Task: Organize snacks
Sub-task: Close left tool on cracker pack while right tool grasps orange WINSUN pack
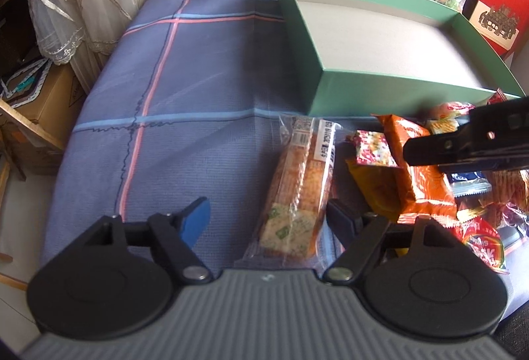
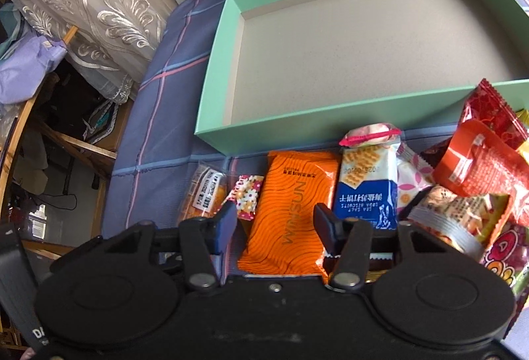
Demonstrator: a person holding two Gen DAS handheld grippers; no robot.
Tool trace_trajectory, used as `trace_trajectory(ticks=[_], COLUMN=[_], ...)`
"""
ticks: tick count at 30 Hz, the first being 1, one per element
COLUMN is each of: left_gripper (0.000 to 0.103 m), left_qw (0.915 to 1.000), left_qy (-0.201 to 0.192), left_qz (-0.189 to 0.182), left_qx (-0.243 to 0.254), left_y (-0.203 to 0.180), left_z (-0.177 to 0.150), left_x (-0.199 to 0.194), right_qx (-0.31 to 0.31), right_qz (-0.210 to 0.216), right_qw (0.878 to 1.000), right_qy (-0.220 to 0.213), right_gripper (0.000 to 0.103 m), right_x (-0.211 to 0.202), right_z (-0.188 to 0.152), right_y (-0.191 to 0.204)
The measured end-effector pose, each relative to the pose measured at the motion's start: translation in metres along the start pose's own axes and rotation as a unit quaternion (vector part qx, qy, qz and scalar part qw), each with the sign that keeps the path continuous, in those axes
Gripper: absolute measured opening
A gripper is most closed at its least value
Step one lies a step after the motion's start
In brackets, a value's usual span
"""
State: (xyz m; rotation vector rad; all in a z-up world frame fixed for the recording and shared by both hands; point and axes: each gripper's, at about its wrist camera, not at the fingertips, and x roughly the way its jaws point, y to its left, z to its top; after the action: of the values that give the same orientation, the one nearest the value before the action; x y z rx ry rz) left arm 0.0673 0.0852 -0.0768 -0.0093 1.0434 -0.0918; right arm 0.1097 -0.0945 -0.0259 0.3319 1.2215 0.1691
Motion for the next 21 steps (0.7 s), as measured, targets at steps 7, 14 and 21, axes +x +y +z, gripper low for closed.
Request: trace_trajectory(ticks=[7, 14, 21], left_gripper=[0.08, 0.04, 0.043], left_qw=[0.9998, 0.9996, 0.9999], left_qy=[-0.001, 0.003, 0.009], left_qz=[-0.011, -0.022, -0.006], left_qx=[0.019, 0.019, 0.008], left_y=[-0.006, -0.004, 0.009], left_z=[0.009, 0.009, 0.007], left_x=[0.005, 0.008, 0.007], right_qx=[0.004, 0.02, 0.024], right_qz=[-0.007, 0.005, 0.001], right_qw=[1.0, 1.0, 1.0], right_qy=[0.0, 0.01, 0.005], right_gripper=[0.054, 0.055, 0.061], right_x=[0.004, 0.0, 0.013], right_z=[-0.004, -0.005, -0.001], right_y=[-0.008, -0.016, -0.016])
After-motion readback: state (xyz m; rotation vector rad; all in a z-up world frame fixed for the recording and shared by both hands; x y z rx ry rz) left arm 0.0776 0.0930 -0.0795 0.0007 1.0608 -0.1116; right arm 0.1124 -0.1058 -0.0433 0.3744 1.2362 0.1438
